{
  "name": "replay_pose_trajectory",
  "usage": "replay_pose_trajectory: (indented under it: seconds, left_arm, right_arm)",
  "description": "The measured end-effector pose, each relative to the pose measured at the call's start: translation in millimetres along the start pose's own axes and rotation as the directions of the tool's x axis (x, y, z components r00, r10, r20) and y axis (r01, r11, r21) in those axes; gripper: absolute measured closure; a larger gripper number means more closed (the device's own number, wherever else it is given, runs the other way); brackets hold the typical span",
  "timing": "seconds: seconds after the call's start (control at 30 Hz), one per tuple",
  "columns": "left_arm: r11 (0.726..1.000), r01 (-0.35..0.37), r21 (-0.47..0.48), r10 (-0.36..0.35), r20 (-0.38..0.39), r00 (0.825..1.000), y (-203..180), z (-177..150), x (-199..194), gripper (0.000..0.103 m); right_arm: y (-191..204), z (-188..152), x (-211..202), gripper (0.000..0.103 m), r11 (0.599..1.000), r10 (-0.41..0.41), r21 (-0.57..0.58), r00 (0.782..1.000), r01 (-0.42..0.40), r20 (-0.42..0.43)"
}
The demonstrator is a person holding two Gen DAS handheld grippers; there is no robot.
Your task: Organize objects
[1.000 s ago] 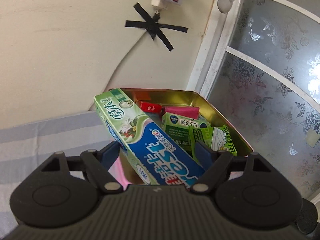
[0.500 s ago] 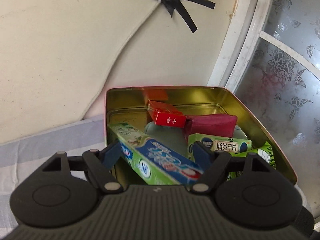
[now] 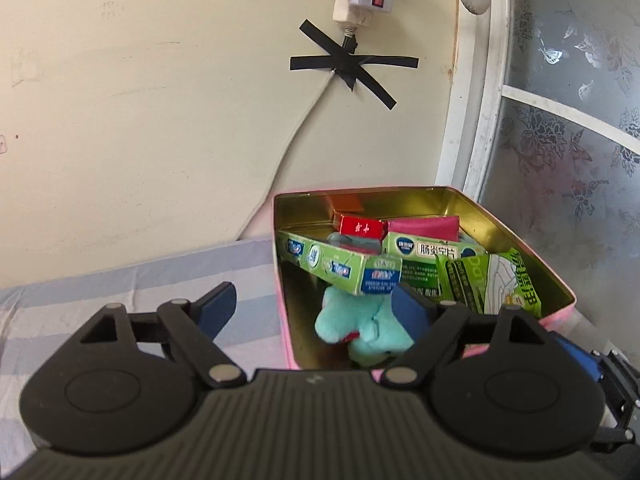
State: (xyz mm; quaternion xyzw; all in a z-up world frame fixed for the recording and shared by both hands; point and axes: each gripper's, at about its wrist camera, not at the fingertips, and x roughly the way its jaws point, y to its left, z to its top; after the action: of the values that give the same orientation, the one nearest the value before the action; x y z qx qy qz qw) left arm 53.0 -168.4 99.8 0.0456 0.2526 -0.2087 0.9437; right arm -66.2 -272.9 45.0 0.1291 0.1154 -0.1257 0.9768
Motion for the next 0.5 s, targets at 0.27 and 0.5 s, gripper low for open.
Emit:
replay_pose_trajectory:
  seconds: [0.27,0.5]
  left_arm:
    - [0.998,-0.062,0.009,0.062,0.0,0.998,-2,-40,-31,0.016]
    - [0.996,-0.092,-0.009,0.092,-0.008,0.996,0,-61,-48,0.013]
  right_arm:
    - [2,-6,-37,0.026,0.999,0.019,0.038,0.999,-0.018,-0.044]
    - [7,-9,-55,0.026,0.997,0.043,0.067,0.998,-0.04,-0.052]
